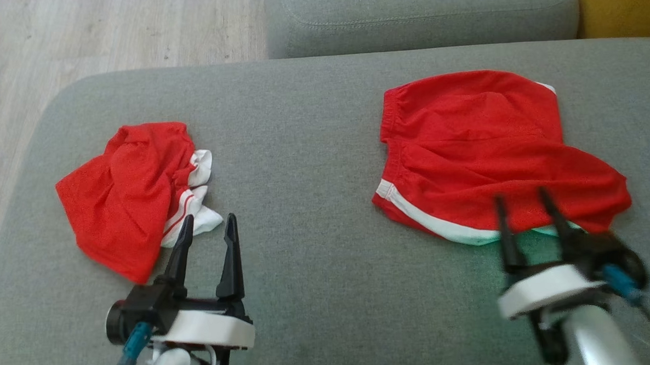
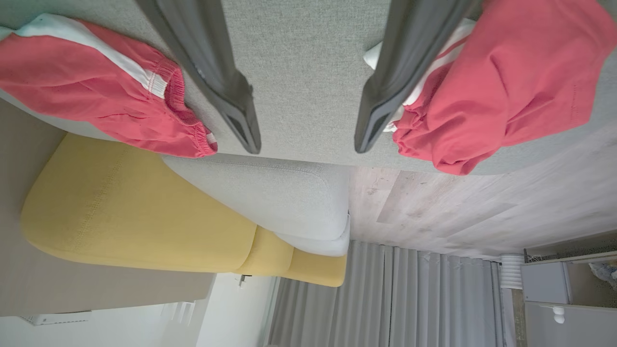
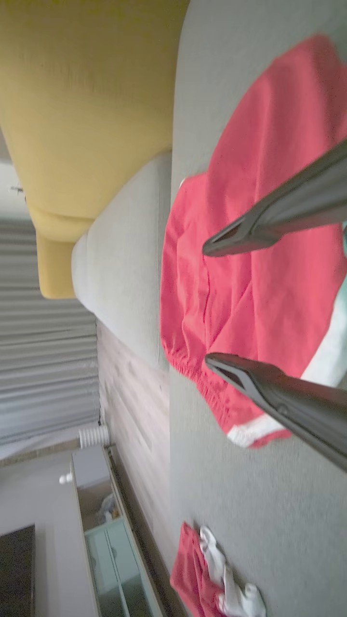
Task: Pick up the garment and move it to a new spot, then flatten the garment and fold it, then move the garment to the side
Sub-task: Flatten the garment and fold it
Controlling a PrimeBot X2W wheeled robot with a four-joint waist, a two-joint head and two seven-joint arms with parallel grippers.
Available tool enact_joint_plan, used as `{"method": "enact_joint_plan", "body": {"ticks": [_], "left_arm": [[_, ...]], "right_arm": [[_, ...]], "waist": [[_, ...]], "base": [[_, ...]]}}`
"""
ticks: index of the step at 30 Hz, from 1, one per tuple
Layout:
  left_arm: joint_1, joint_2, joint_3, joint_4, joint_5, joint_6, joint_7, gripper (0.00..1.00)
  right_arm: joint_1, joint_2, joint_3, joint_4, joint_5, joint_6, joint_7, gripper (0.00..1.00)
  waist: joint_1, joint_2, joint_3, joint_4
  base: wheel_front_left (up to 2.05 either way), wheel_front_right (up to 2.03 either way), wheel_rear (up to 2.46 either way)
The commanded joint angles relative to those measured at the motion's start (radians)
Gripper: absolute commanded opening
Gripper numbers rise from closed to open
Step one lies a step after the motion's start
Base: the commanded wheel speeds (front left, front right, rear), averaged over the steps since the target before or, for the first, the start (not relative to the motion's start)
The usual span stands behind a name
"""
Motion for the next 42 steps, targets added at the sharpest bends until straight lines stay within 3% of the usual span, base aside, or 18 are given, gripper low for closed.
{"method": "enact_joint_plan", "body": {"ticks": [1,6,11,17,25,26,27,28,40,41,42], "left_arm": [[-0.025,0.001,0.031,-0.03,0.013,-0.007,-0.01,1.0],[-0.043,0.001,0.019,-0.029,0.016,-0.013,-0.009,1.0],[-0.067,0.001,0.008,-0.024,0.02,-0.016,-0.008,1.0],[-0.084,-0.005,-0.005,-0.014,0.015,-0.022,-0.009,1.0],[-0.108,-0.01,-0.013,-0.001,0.014,-0.029,-0.009,1.0],[-0.108,-0.01,-0.012,0.0,0.014,-0.029,-0.009,1.0],[-0.109,-0.011,-0.012,0.001,0.015,-0.03,-0.009,1.0],[-0.109,-0.011,-0.011,0.001,0.015,-0.03,-0.009,1.0],[-0.097,-0.015,0.0,-0.001,0.016,-0.026,-0.009,1.0],[-0.095,-0.015,0.001,0.001,0.017,-0.026,-0.009,1.0],[-0.094,-0.015,0.001,0.002,0.019,-0.026,-0.009,1.0]], "right_arm": [[-0.047,-0.005,0.078,-0.05,-0.008,-0.001,-0.011,1.0],[-0.107,-0.005,0.206,-0.052,-0.015,-0.001,0.037,1.0],[-0.185,-0.005,0.287,0.03,-0.038,-0.001,0.119,1.0],[-0.252,-0.005,0.289,0.164,-0.064,-0.001,0.184,1.0],[-0.336,-0.005,0.285,0.335,-0.077,-0.001,0.178,1.0],[-0.343,-0.005,0.294,0.343,-0.068,-0.001,0.17,0.78],[-0.348,-0.005,0.306,0.348,-0.057,-0.001,0.159,0.25],[-0.352,-0.005,0.325,0.35,-0.041,-0.001,0.147,0.0],[-0.381,-0.005,0.613,0.336,0.106,-0.001,0.116,0.0],[-0.386,-0.005,0.623,0.333,0.111,-0.001,0.111,0.8],[-0.386,-0.005,0.63,0.332,0.119,-0.001,0.109,1.0]], "waist": [[0.0,0.0,0.003,-0.001],[0.0,0.0,0.027,0.017],[0.0,0.0,0.067,0.058],[0.0,0.0,0.102,0.105],[0.0,0.0,0.127,0.151],[0.0,0.0,0.127,0.153],[0.0,0.0,0.126,0.154],[0.0,0.0,0.124,0.155],[0.0,0.0,0.101,0.124],[0.0,0.0,0.098,0.12],[0.0,0.0,0.094,0.116]], "base": [[0.0,0.0,0.0],[0.0,0.0,0.0],[0.0,0.0,0.0],[0.0,0.0,0.0],[0.0,0.0,0.0],[0.0,0.0,0.0],[0.0,0.0,0.0],[0.0,0.0,0.0],[0.0,0.0,0.0],[0.0,0.0,0.0],[0.0,0.0,0.0]]}}
